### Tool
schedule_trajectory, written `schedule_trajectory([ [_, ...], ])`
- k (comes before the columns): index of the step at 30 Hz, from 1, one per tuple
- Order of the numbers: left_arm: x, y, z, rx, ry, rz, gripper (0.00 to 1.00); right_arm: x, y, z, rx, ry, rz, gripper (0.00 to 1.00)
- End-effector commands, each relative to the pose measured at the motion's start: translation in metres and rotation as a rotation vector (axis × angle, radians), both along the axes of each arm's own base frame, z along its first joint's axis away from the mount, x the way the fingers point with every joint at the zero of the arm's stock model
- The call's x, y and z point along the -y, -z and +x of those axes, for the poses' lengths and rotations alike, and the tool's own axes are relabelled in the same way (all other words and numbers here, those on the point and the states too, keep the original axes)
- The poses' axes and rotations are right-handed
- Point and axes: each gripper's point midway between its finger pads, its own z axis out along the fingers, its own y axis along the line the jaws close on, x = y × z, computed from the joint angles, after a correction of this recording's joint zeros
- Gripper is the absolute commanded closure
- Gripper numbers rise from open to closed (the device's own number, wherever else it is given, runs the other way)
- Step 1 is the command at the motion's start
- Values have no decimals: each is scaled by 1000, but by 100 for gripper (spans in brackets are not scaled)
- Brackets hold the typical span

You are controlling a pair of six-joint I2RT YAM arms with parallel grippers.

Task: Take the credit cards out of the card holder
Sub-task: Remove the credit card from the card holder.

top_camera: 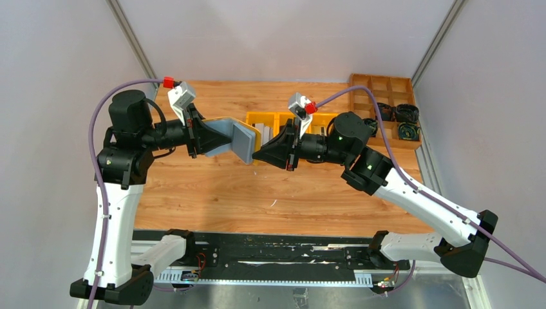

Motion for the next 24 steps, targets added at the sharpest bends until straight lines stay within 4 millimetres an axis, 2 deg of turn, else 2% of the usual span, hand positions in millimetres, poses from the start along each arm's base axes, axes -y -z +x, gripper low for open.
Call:
schedule_trajectory([
  [1, 2, -15, -9, 36, 24, -20, 100, 1, -5, -3, 11, 8, 14, 89],
  [3, 2, -16, -10, 36, 23, -22, 100, 1, -2, 4, 3, 45, 1, 86],
  [5, 2, -17, -9, 42, 18, -20, 100, 1, 1, 12, -11, 87, -14, 77],
  [10, 1, -16, -9, 43, 15, -19, 100, 1, 7, 29, -48, 180, -32, 72],
  [13, 1, -16, -9, 46, 14, -18, 100, 0, 5, 32, -52, 195, -23, 72],
  [17, 1, -15, -7, 47, 8, -13, 100, -5, 0, 33, -62, 199, 3, 67],
  [19, 0, -11, -6, 43, 2, -8, 100, -11, -3, 31, -60, 191, 22, 68],
  [20, 0, -8, -5, 42, -4, -4, 97, -14, -6, 31, -59, 193, 28, 73],
  [21, -1, -5, -3, 50, -8, 4, 84, -17, -5, 33, -63, 202, 20, 79],
  [22, -2, -3, -2, 60, -13, 11, 78, -18, -7, 34, -59, 206, 18, 86],
  [24, -5, 1, 2, 81, -44, 33, 52, -18, 0, 40, -62, 257, -25, 99],
])
